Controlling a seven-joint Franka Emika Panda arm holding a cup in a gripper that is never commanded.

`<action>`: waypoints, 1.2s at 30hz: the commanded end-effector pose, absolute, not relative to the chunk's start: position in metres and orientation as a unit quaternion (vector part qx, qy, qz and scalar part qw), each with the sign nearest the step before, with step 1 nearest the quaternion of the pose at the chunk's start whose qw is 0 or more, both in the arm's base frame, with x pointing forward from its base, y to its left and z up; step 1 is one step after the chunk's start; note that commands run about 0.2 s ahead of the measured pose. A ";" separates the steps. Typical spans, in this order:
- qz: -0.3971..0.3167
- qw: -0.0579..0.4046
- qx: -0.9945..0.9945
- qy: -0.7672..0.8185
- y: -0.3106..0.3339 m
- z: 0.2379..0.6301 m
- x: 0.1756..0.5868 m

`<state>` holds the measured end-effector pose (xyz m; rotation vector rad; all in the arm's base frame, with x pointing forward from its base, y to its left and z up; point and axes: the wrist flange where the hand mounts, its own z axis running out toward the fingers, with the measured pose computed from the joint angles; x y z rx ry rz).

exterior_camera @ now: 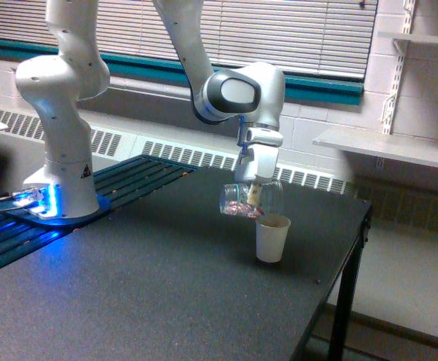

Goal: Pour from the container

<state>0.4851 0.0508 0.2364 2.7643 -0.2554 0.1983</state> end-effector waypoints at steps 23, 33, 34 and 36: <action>0.071 0.200 0.975 -0.068 0.044 0.257 0.486; 0.057 0.212 0.974 -0.054 0.043 0.256 0.488; 0.057 0.213 0.974 -0.052 0.043 0.257 0.489; 0.056 0.216 0.974 -0.051 0.043 0.257 0.491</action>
